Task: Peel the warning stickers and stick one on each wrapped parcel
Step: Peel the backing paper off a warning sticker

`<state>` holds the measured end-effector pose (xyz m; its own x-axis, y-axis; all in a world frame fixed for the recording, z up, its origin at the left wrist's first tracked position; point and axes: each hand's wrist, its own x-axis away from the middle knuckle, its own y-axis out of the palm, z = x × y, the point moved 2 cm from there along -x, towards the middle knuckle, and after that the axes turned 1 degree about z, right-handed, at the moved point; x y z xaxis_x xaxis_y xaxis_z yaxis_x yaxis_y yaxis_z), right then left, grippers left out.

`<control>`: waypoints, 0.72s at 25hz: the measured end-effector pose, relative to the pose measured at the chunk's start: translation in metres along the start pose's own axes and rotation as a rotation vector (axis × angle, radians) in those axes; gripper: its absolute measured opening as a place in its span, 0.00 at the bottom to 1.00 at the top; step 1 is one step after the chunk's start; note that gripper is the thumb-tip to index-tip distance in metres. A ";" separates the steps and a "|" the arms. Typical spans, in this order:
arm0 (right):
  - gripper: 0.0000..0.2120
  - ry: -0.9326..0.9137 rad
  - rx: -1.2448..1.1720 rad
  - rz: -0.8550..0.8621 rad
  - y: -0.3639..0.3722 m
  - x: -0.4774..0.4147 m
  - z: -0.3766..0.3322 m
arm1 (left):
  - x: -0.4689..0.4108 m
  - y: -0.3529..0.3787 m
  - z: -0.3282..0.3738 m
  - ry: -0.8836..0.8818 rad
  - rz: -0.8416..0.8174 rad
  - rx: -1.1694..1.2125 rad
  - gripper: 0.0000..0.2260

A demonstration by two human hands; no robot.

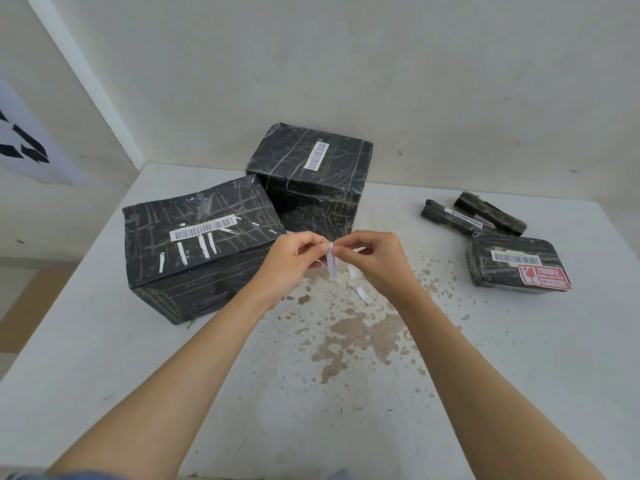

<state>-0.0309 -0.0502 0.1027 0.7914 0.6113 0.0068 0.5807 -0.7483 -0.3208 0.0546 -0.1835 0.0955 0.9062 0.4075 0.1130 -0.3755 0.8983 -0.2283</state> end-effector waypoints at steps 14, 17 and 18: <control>0.03 0.038 -0.014 -0.040 -0.005 -0.002 -0.005 | -0.006 -0.004 0.006 0.080 -0.041 -0.138 0.06; 0.06 0.048 -0.033 -0.045 -0.007 0.002 -0.008 | -0.006 -0.004 0.004 0.044 -0.035 -0.071 0.06; 0.06 0.047 -0.038 -0.044 -0.007 0.002 -0.008 | -0.006 -0.003 0.004 0.037 -0.036 -0.062 0.06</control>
<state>-0.0316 -0.0453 0.1131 0.7723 0.6319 0.0648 0.6215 -0.7306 -0.2828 0.0495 -0.1882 0.0992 0.9261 0.3673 0.0864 -0.3304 0.9000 -0.2844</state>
